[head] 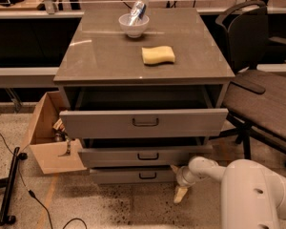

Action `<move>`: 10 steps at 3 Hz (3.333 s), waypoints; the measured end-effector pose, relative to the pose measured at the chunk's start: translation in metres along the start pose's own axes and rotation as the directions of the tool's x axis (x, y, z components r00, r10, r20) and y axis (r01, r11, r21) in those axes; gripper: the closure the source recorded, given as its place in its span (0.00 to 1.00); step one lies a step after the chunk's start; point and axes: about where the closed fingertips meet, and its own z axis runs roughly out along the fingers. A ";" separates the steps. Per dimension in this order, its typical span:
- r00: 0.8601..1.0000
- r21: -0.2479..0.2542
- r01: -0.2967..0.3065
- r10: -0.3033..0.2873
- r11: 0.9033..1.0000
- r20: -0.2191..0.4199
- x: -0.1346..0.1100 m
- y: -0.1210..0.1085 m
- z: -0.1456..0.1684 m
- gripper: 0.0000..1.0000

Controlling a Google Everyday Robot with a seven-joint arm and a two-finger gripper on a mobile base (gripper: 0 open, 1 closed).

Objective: Open bottom drawer

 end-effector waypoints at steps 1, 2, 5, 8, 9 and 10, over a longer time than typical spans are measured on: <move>1.000 0.013 -0.008 0.008 1.000 -0.008 0.002 -0.006 0.003 0.00; 1.000 0.015 -0.007 0.007 1.000 -0.020 0.003 -0.010 0.010 0.00; 1.000 -0.149 0.021 -0.019 0.989 0.013 0.000 0.035 -0.025 0.63; 0.998 -0.298 -0.027 0.042 0.954 0.046 -0.028 0.092 -0.110 0.45; 0.999 -0.224 -0.035 0.040 0.974 0.018 -0.026 0.080 -0.118 0.69; 0.999 -0.119 -0.053 0.054 0.991 0.003 -0.024 0.053 -0.107 0.92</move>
Offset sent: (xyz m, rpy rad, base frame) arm 0.0215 0.0004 -0.0119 -0.0345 -0.0201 -0.0214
